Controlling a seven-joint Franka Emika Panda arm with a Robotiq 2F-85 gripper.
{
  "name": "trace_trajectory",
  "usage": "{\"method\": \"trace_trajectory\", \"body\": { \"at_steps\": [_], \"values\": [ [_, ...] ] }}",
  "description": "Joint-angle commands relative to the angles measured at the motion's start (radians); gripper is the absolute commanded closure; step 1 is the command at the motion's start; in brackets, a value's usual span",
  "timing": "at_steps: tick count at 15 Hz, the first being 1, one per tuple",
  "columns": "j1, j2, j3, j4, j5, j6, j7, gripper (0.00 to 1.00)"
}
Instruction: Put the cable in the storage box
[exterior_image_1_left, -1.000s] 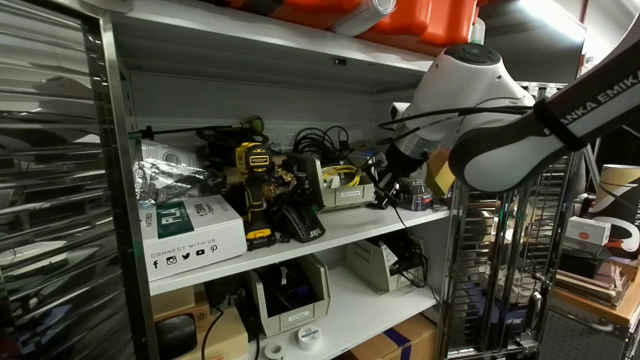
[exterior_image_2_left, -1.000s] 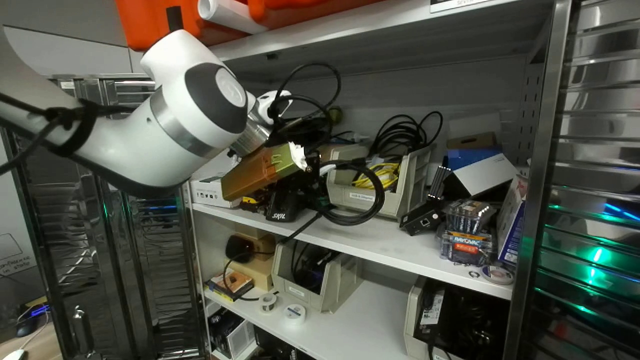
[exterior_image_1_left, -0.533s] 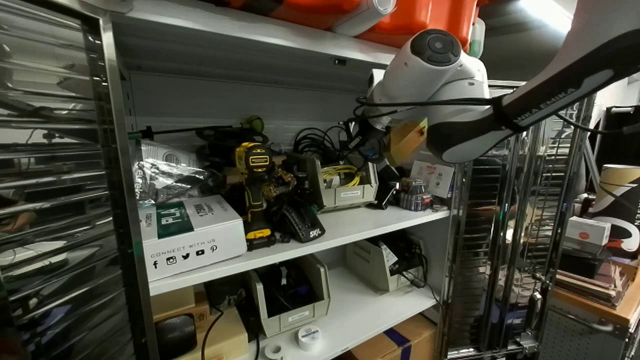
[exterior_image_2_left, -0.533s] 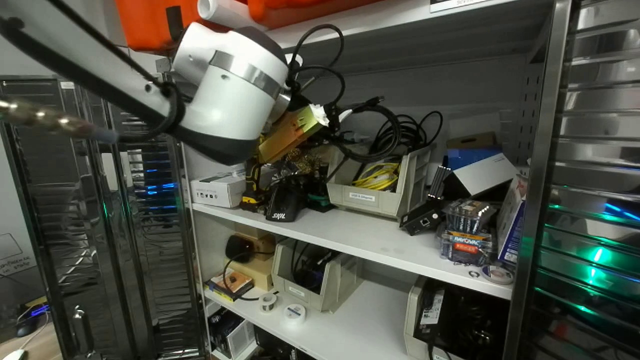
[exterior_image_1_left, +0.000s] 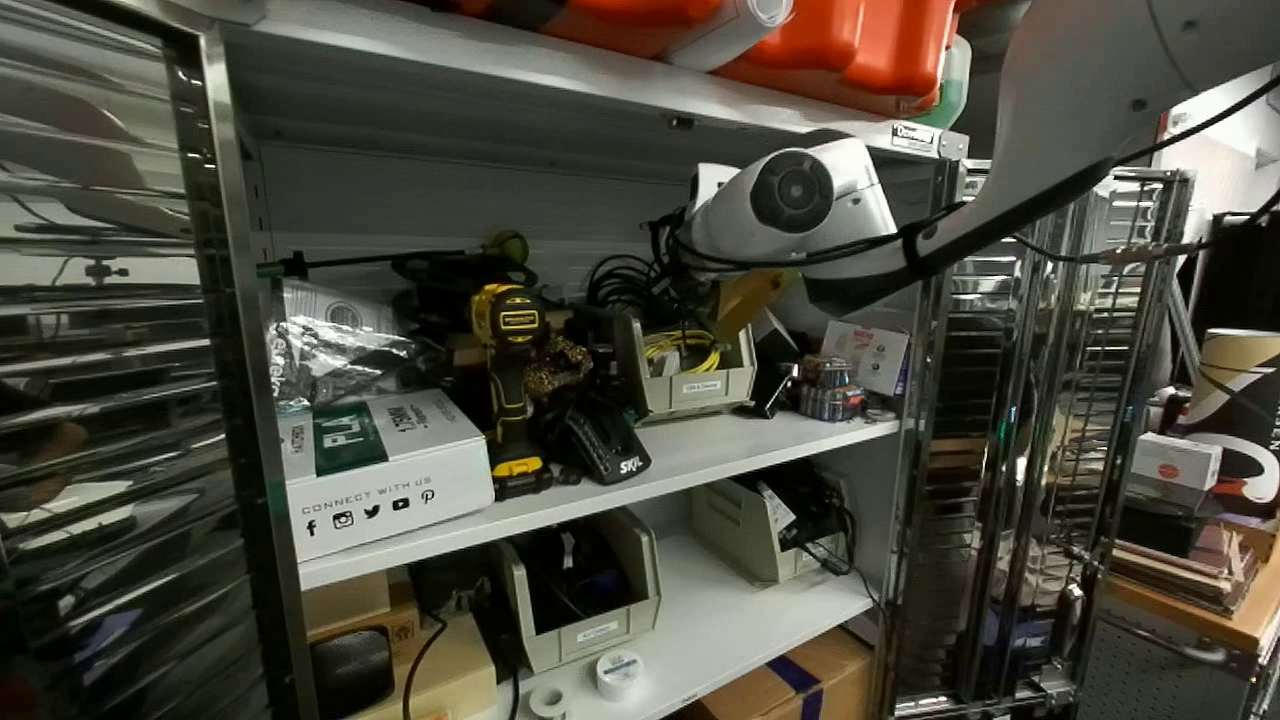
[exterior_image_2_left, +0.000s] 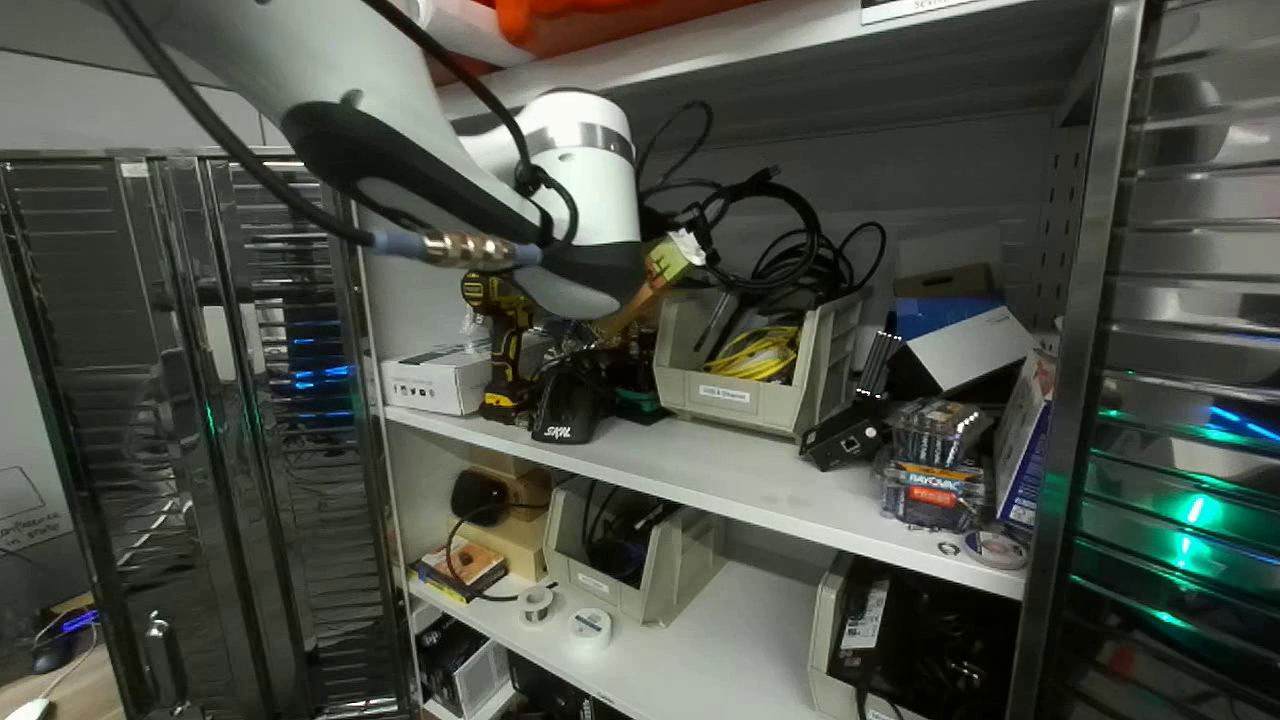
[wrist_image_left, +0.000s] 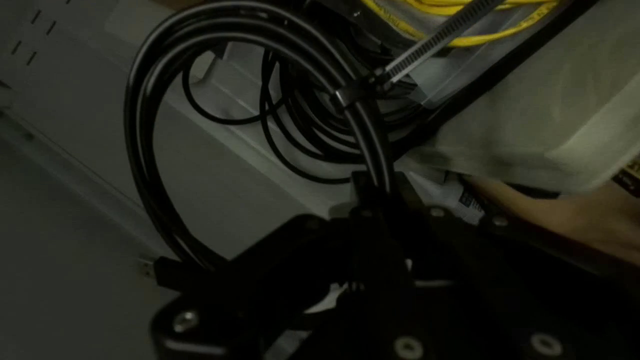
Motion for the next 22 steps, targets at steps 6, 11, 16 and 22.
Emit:
{"method": "trace_trajectory", "body": {
  "at_steps": [6, 11, 16, 22],
  "values": [
    [-0.004, 0.249, 0.009, 0.246, -0.19, -0.049, 0.136, 0.92],
    [0.003, 0.206, 0.0, 0.194, -0.091, -0.089, 0.048, 0.48],
    [-0.018, 0.104, 0.014, 0.09, 0.176, -0.092, -0.119, 0.1],
    [-0.049, -0.138, 0.024, -0.188, 0.477, -0.093, -0.292, 0.0]
  ]
}}
